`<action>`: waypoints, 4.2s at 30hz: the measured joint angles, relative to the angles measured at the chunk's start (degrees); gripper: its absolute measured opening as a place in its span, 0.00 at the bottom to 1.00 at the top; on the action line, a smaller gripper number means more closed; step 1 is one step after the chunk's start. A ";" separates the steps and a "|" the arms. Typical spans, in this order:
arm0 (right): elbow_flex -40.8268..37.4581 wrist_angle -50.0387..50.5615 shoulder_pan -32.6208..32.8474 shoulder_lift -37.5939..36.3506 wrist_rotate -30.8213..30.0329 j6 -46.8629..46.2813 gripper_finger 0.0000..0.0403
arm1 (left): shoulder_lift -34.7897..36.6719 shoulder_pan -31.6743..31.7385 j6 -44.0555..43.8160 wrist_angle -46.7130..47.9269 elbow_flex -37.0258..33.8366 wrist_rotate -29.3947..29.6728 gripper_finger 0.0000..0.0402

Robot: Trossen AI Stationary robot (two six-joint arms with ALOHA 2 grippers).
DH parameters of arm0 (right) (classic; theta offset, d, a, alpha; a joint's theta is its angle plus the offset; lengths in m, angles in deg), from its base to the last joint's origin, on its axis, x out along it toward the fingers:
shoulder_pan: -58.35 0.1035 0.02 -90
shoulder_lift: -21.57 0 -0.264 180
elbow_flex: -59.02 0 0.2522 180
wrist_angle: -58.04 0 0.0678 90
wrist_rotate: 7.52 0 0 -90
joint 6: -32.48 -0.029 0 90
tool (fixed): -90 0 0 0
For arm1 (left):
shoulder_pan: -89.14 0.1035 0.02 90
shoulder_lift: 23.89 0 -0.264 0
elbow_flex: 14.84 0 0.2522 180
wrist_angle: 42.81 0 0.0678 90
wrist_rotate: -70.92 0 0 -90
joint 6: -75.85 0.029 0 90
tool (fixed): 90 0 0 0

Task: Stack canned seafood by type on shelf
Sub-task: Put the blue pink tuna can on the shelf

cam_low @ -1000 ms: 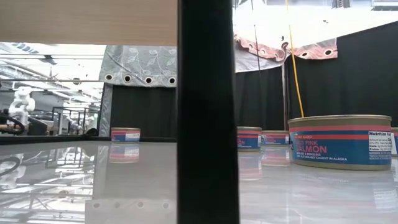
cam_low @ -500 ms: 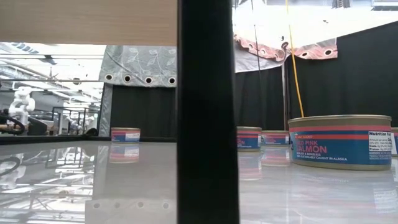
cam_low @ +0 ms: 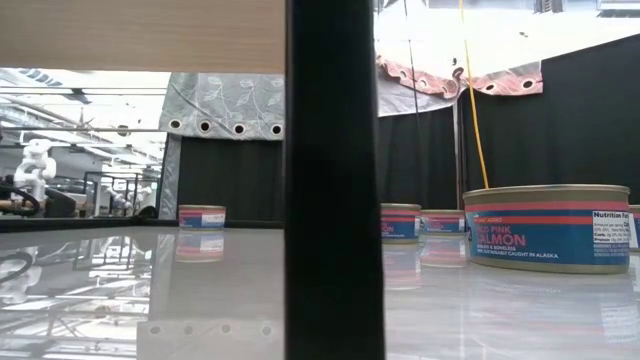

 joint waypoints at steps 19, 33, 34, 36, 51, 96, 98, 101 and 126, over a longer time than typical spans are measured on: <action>0.00 1.26 0.00 -0.02 0.28 0.75 0.45 | -1.75 1.61 3.12 -4.87 0.00 -0.22 0.66; 0.00 2.00 0.00 -0.09 0.57 -0.60 0.47 | -1.75 1.61 3.43 -4.80 0.00 -0.24 0.50; 0.02 1.98 -0.02 -0.09 0.76 -1.87 0.49 | -1.75 1.61 3.79 -4.79 0.00 -0.28 0.50; 0.01 1.91 -0.04 -0.09 3.03 -4.17 0.53 | -1.60 1.61 6.18 -4.48 0.00 -1.37 0.51; 0.19 5.46 -0.21 -6.97 21.68 -19.09 0.75 | 9.76 -1.07 8.28 8.06 0.00 -13.11 0.50; 0.00 24.44 -1.53 -8.74 1.20 -13.73 0.76 | -16.88 -21.11 66.24 72.62 28.46 -0.93 0.50; 0.00 24.82 -1.53 -8.61 1.20 -13.74 0.76 | -17.22 -20.58 69.41 72.55 28.46 -1.36 0.50; 0.00 24.56 -1.53 -8.06 1.20 -13.72 0.76 | -18.17 -19.74 72.55 72.36 28.46 -3.56 0.50; -0.04 37.26 6.80 0.96 0.26 -28.30 0.76 | -22.05 -15.76 84.67 70.26 28.48 -12.81 0.50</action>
